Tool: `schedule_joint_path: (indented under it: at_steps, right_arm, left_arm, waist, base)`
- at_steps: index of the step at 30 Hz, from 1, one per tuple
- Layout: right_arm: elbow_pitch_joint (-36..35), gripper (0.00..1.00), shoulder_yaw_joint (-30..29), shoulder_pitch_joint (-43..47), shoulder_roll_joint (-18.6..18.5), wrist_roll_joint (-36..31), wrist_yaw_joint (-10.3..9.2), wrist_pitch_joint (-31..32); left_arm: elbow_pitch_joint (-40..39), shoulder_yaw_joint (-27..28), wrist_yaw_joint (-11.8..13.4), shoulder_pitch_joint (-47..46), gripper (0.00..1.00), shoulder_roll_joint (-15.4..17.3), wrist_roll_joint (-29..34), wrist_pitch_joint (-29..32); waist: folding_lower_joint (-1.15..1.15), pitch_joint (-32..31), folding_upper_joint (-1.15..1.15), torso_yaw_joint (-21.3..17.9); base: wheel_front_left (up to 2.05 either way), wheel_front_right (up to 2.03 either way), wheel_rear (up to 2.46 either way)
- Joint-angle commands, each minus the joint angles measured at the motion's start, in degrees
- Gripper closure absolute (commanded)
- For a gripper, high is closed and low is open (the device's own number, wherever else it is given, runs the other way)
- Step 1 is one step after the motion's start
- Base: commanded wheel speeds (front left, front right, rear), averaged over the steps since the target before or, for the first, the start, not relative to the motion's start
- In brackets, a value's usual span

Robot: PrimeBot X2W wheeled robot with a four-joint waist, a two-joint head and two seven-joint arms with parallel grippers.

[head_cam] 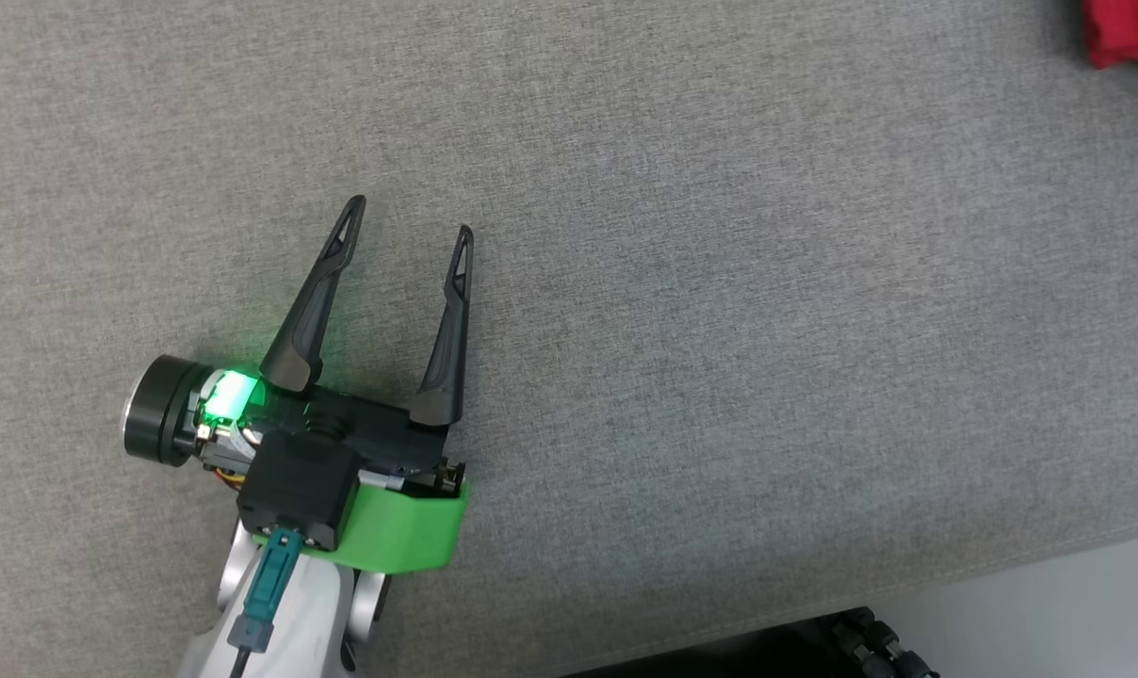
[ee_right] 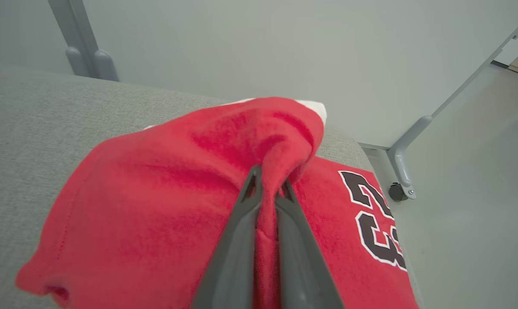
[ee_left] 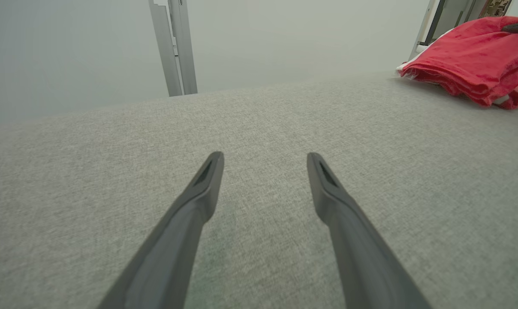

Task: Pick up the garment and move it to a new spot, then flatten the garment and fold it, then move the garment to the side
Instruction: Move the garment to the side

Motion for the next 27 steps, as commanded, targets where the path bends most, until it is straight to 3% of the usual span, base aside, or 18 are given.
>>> schedule_joint_path:
  at_steps: [1,13,14,15,23,27]
  right_arm:
    - [0.3,1.00,-0.4,-0.6,-1.2,-0.6,0.01,-0.4]
    - [3.4,1.00,-1.0,1.1,-10.1,-5.4,0.00,-0.4]
    - [4.3,0.54,-0.9,1.4,-10.1,-5.7,0.00,-0.4]
    - [5.0,0.00,-1.0,1.5,-9.9,-6.0,0.00,-0.4]
    - [14.7,0.00,-3.5,-1.0,-5.7,-12.8,0.00,-0.3]
    - [15.2,0.00,-5.7,0.2,-0.8,-16.0,0.01,-0.3]
  left_arm:
    - [0.0,0.0,0.3,-0.8,0.00,0.4,-0.2,-0.1]
    - [0.4,-0.9,0.1,-1.9,0.00,-0.2,-0.7,-0.1]
    - [0.5,-0.9,0.1,-1.9,0.00,-0.2,-0.8,-0.1]
    - [0.5,-0.9,0.0,-2.0,0.00,-0.3,-0.9,-0.1]
    - [1.3,-1.4,0.1,-1.6,0.00,-0.9,-1.2,-0.1]
    - [1.7,-1.1,0.5,-0.3,0.00,-1.2,-1.8,-0.1]
  waist:
    - [0.00,0.2,0.00,0.4]
    - [0.00,0.8,0.00,3.2]
    - [0.00,0.8,0.00,3.4]
    - [0.00,0.7,0.00,3.5]
    - [0.00,-1.3,0.00,4.3]
    - [0.00,-4.3,0.00,4.6]
  base:
    - [0.00,0.00,0.00]
    - [0.00,0.00,0.00]
    - [0.00,0.00,0.00]
    - [0.00,0.00,0.00]
    - [0.00,0.00,0.00]
    - [0.00,0.00,0.00]
